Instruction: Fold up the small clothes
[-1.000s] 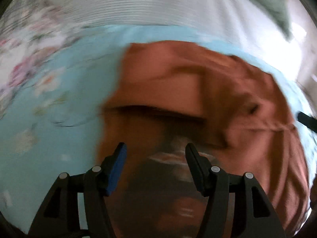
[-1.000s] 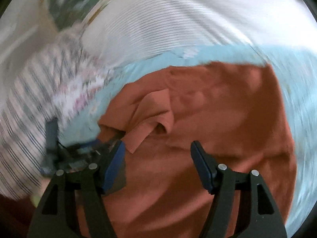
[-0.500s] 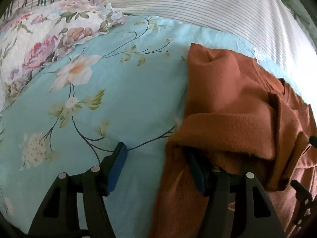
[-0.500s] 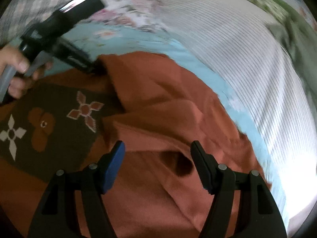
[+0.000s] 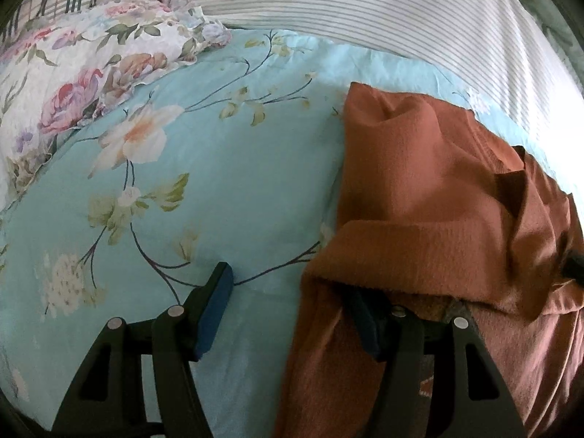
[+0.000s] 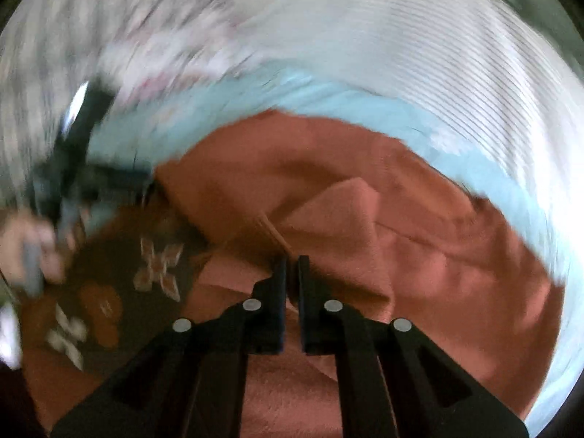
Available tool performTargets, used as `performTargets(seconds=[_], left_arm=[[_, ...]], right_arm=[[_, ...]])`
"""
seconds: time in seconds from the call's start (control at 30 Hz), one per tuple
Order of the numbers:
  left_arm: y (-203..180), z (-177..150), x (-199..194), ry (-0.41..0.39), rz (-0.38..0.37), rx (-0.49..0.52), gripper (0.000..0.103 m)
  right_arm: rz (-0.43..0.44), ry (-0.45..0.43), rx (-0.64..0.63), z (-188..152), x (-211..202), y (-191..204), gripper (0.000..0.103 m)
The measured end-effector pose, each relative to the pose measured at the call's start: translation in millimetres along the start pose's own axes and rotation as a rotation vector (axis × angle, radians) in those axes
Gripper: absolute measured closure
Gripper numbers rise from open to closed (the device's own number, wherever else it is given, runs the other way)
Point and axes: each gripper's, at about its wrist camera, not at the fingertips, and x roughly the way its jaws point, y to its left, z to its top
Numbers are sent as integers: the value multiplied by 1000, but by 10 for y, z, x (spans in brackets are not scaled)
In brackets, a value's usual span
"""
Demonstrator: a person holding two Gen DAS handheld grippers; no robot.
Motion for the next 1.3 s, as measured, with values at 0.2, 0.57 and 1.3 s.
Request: performTargets(seconds=[0.2, 0.57, 1.3], left_arm=[[37, -18, -6, -1, 24, -35, 40], [67, -47, -25, -4, 38, -59, 40], [2, -40, -33, 8, 76, -46, 44]], right_arm=[[37, -145, 578, -326, -443, -951, 97], [-41, -179, 927, -989, -601, -1336, 97], [-59, -137, 969, -910, -757, -1643, 101]])
